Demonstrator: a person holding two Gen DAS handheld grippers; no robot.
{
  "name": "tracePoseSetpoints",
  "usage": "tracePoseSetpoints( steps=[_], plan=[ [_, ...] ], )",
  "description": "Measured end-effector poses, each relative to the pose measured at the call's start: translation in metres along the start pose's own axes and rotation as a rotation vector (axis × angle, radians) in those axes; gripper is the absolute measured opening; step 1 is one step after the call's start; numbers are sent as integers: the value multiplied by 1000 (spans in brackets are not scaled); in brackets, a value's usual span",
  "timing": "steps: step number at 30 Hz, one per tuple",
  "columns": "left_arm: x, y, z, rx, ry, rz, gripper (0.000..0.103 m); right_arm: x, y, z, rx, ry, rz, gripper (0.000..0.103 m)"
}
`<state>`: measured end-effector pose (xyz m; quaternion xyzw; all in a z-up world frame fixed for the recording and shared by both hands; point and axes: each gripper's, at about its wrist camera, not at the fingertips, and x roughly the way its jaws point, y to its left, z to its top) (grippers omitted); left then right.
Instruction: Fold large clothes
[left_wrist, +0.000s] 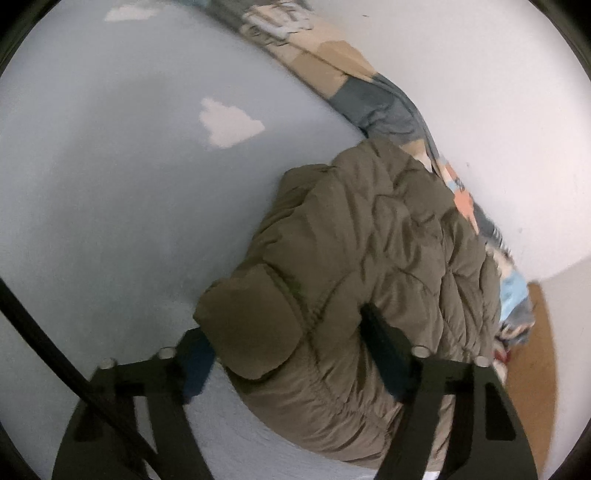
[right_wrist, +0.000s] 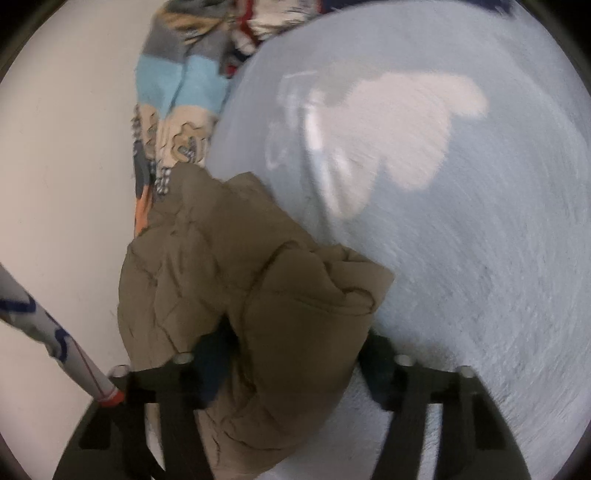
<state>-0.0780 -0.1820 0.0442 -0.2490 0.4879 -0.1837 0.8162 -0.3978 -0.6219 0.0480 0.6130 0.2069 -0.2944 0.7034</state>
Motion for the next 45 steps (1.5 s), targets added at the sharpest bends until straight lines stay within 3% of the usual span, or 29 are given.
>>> tracePoseSetpoints(
  steps=[5, 9, 16, 24, 31, 37, 45],
  plan=[
    [-14, -30, -3, 174, -59, 81, 45, -9, 33, -9, -211, -57, -112, 37],
    [-30, -52, -7, 293, -122, 137, 41, -19, 62, -19, -383, -113, -178, 33],
    [-58, -74, -12, 404, -191, 153, 38, -42, 93, -29, -517, -167, -192, 29],
    [-90, -70, -15, 385, -169, 112, 38, -79, 109, -37, -550, -179, -168, 29],
    [-139, -51, -41, 380, -148, 72, 38, -127, 104, -58, -563, -167, -135, 29],
    [-183, -28, -83, 390, -155, 68, 38, -172, 78, -83, -543, -170, -107, 29],
    [-212, 8, -133, 388, -135, 81, 38, -216, 20, -116, -474, -139, -95, 29]
  ],
)
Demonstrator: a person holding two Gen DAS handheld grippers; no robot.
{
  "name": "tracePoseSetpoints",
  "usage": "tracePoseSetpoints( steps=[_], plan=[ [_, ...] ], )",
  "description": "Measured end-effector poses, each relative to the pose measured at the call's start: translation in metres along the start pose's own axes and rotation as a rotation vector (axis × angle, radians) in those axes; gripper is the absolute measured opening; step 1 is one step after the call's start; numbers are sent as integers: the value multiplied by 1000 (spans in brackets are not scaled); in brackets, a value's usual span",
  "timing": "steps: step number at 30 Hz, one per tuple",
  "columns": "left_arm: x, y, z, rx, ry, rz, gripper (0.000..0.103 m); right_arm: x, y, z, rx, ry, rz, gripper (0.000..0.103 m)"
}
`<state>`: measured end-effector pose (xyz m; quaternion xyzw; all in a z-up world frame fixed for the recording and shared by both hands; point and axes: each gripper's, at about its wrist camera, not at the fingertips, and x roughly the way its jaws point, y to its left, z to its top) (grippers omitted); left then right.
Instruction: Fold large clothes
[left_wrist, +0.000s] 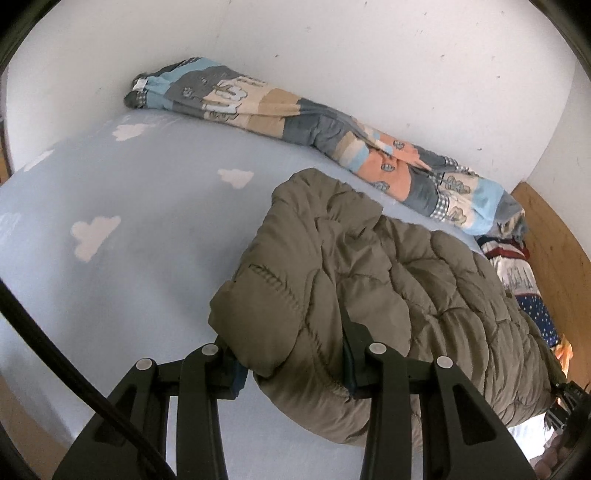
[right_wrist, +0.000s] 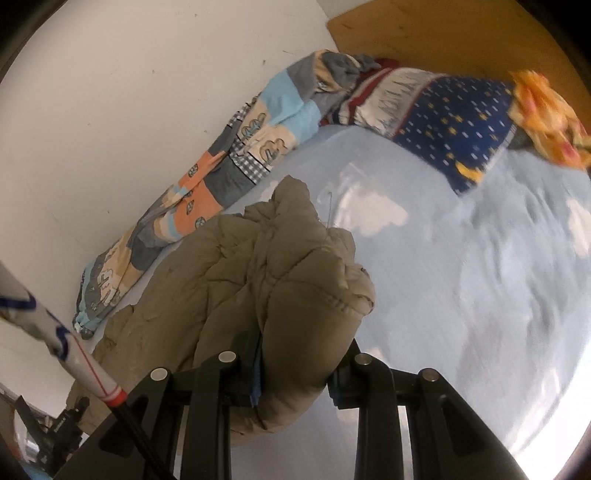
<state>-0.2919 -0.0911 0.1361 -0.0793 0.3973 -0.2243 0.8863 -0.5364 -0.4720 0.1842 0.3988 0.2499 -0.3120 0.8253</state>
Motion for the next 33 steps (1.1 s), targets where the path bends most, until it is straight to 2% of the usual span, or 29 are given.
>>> tracePoseSetpoints(
  steps=[5, 9, 10, 13, 15, 16, 18, 20, 22, 24, 25, 28, 31, 33],
  plan=[
    [3, 16, -30, -24, 37, 11, 45, -10, -22, -28, 22, 27, -15, 29],
    [27, 45, -45, -135, 125, -22, 56, 14, -54, -48, 85, 111, -28, 30],
    [33, 52, -46, -169, 143, -28, 64, 19, -60, -50, 103, 128, -26, 32],
    [37, 72, -48, -250, 187, -69, 74, 28, -83, -54, 193, 176, 20, 42],
    [34, 91, -46, -327, 224, -110, 76, 26, -91, -54, 226, 196, 52, 46],
    [31, 99, -45, -373, 228, -134, 76, 23, -94, -54, 244, 203, 58, 54],
    [21, 110, -45, -427, 196, -135, 76, 11, -107, -54, 305, 195, 76, 63],
    [1, 121, -44, -454, 107, -53, 76, -2, -115, -57, 342, 175, 75, 64],
    [-14, 125, -39, -463, 29, -5, 76, -15, -118, -59, 349, 132, 29, 64],
    [-26, 113, -35, -395, -41, 47, 76, -36, -118, -56, 312, 29, -66, 65],
    [-32, 94, -31, -306, -81, 74, 76, -42, -114, -51, 283, -7, -82, 65],
    [-32, 35, -30, -60, -118, 67, 76, -55, -83, -42, 122, -116, -98, 65],
    [-25, -26, -45, 183, -136, 34, 76, -51, -39, -44, -80, -151, -80, 65],
    [-14, -67, -63, 353, -116, -2, 76, -36, -15, -50, -177, -131, -81, 65]
  ],
)
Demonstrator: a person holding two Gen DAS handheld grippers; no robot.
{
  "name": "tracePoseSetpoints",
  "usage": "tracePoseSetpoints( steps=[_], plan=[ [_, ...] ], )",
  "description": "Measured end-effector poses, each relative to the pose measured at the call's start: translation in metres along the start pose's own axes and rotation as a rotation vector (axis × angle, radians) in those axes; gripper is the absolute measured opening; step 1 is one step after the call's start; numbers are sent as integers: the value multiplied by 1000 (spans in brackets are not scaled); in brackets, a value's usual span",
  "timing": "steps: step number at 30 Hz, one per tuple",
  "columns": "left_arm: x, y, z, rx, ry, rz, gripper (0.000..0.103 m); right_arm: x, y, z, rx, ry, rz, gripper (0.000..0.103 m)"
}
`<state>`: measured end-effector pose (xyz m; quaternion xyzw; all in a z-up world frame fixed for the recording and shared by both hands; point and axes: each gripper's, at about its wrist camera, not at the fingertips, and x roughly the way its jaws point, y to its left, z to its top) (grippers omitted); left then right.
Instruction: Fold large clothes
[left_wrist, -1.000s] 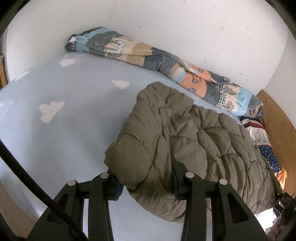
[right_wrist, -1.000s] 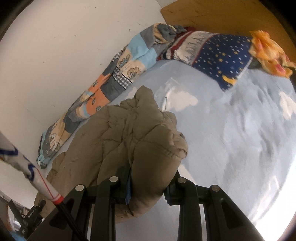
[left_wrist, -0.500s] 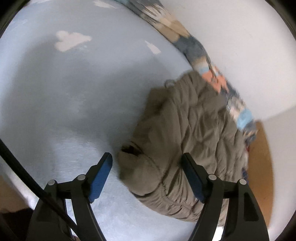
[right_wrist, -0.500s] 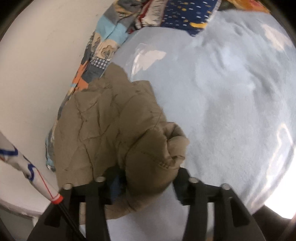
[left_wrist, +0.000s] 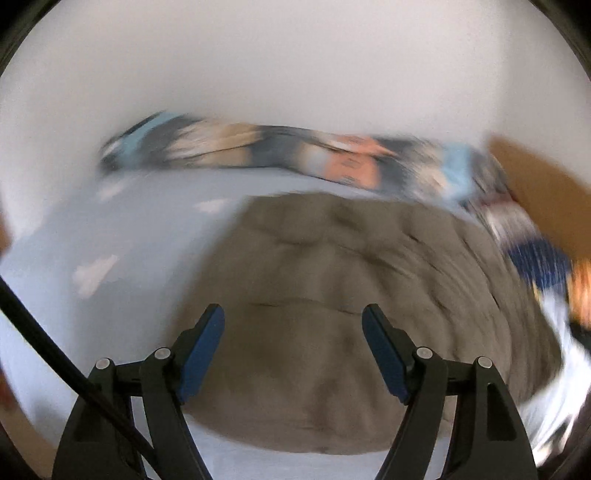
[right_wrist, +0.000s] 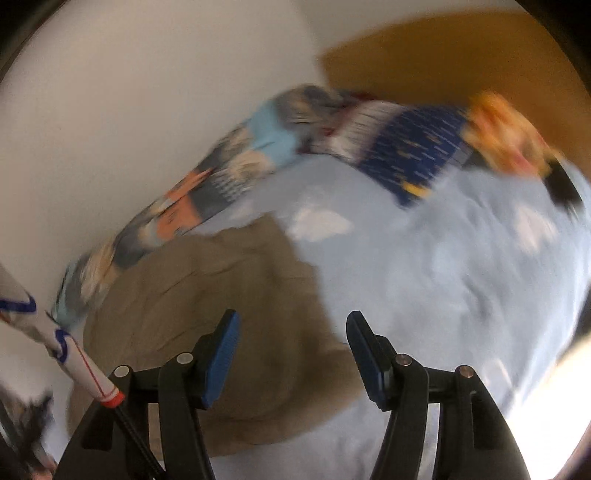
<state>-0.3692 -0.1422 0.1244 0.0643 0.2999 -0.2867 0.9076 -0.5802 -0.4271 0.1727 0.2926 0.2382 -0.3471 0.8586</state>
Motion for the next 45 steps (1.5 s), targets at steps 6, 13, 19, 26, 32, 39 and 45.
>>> tracePoseSetpoints(
  steps=[6, 13, 19, 26, 32, 39, 45],
  plan=[
    [53, -33, -18, 87, 139, 4, 82, 55, 6, -21, -77, 144, -136, 65],
    [78, -31, -21, 79, 176, 21, 91, 85, -23, -31, 21, 282, -110, 68],
    [26, -41, -12, 110, -48, 25, 90, 34, 1, -15, -47, 51, -179, 67],
    [32, -65, -14, 140, -23, -38, 90, 33, 77, -26, -271, -21, -16, 67],
    [64, -62, -26, 106, 102, -30, 93, 72, 122, -44, -366, 95, -10, 67],
    [71, -69, -28, 117, 111, -5, 93, 102, 123, -52, -364, 175, -56, 71],
    [50, -68, -22, 91, 59, 6, 93, 77, 117, -40, -303, 133, -9, 71]
  ],
)
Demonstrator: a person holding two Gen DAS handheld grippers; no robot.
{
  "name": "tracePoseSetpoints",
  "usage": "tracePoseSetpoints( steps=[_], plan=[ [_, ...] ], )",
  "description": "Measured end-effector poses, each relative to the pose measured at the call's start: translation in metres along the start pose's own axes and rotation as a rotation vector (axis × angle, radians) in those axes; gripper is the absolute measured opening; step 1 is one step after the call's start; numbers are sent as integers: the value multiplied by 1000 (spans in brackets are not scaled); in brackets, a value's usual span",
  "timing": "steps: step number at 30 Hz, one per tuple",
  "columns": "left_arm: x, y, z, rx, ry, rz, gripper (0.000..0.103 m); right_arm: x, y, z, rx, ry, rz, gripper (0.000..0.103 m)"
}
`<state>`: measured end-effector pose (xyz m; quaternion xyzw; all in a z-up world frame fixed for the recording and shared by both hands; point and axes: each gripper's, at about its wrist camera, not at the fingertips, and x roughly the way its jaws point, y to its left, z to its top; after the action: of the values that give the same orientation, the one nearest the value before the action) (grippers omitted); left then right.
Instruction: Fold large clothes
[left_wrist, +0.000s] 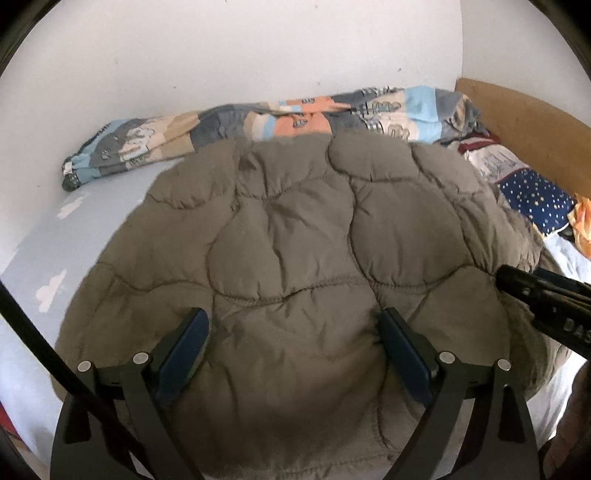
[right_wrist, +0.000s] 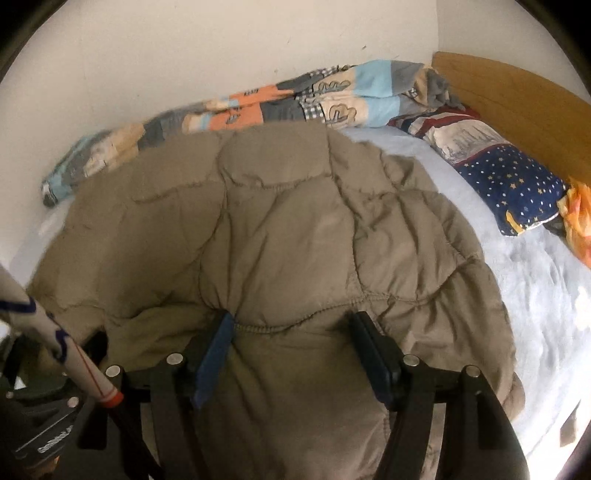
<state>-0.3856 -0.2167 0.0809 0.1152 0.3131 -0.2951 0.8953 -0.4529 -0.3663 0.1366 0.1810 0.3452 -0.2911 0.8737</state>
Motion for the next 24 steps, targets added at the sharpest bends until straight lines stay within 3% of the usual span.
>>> tracePoseSetpoints(
  steps=[7, 11, 13, 18, 24],
  plan=[
    [-19, -4, 0, 7, -28, 28, 93, -27, 2, -6, -13, -49, -47, 71],
    [-29, -4, -3, 2, -36, 56, 93, -7, 4, -19, 3, 88, -26, 74],
    [-36, -2, -4, -1, -47, 70, 93, -4, 3, -21, 14, 104, -31, 74],
    [-63, 9, -5, -24, -80, 101, 93, -38, 1, -18, 44, 13, 0, 74],
    [-83, 38, 11, -81, -90, 125, 93, -70, -16, -12, 71, -62, -59, 74]
  ],
)
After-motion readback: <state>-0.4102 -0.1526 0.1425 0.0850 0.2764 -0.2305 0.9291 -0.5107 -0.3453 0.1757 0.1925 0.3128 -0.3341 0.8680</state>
